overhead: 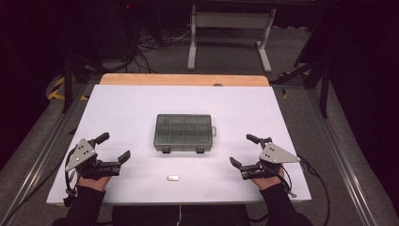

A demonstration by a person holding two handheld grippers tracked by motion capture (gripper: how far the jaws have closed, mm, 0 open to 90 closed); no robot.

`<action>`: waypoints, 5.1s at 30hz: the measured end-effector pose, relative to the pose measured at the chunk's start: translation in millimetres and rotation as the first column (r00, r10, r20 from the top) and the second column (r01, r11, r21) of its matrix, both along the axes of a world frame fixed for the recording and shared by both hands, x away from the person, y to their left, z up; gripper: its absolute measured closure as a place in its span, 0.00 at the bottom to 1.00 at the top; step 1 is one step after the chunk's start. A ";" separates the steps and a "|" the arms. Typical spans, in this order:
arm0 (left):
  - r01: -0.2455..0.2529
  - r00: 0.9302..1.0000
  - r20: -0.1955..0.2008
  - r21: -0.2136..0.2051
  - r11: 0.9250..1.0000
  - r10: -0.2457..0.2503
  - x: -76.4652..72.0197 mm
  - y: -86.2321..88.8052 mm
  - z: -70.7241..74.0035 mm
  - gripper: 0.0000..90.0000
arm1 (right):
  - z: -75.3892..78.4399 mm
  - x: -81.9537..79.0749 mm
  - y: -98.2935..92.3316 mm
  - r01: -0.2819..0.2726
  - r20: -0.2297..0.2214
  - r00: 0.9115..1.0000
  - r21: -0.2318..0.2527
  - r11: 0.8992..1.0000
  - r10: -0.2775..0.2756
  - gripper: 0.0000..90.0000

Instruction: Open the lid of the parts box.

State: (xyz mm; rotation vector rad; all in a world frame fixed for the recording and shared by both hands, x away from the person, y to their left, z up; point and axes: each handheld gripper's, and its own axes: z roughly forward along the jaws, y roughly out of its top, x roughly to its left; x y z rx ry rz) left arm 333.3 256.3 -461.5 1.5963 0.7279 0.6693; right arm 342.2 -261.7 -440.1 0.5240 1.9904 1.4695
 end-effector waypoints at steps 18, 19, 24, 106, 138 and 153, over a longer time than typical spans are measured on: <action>0.019 1.000 -0.021 0.021 1.000 -0.019 3.2 0.2 3.4 0.03 | 0.7 2.9 4.5 -0.002 -0.055 0.998 -0.030 1.000 0.001 0.14; 0.019 1.000 -0.021 0.021 1.000 -0.019 3.2 0.2 3.4 0.03 | 0.7 2.9 4.5 -0.002 -0.055 0.998 -0.030 1.000 0.001 0.14; 0.039 0.999 -0.018 0.043 0.998 -0.038 5.5 -4.2 9.6 0.05 | 3.8 6.7 5.5 -0.015 -0.085 0.996 -0.040 0.999 0.012 0.21; 0.319 0.874 -0.440 0.198 0.927 -0.207 88.4 -68.1 -8.1 0.45 | -11.7 74.5 66.8 -0.119 -0.401 0.916 -0.253 0.960 0.008 0.51; 0.343 0.866 -0.451 0.222 0.913 -0.216 87.5 -68.5 -11.4 0.64 | -18.9 77.1 69.8 -0.114 -0.412 0.911 -0.282 0.953 -0.013 0.73; 0.337 0.872 -0.442 0.233 0.912 -0.209 86.4 -69.2 -11.2 0.64 | -17.2 74.8 70.6 -0.109 -0.397 0.918 -0.281 0.953 -0.012 0.77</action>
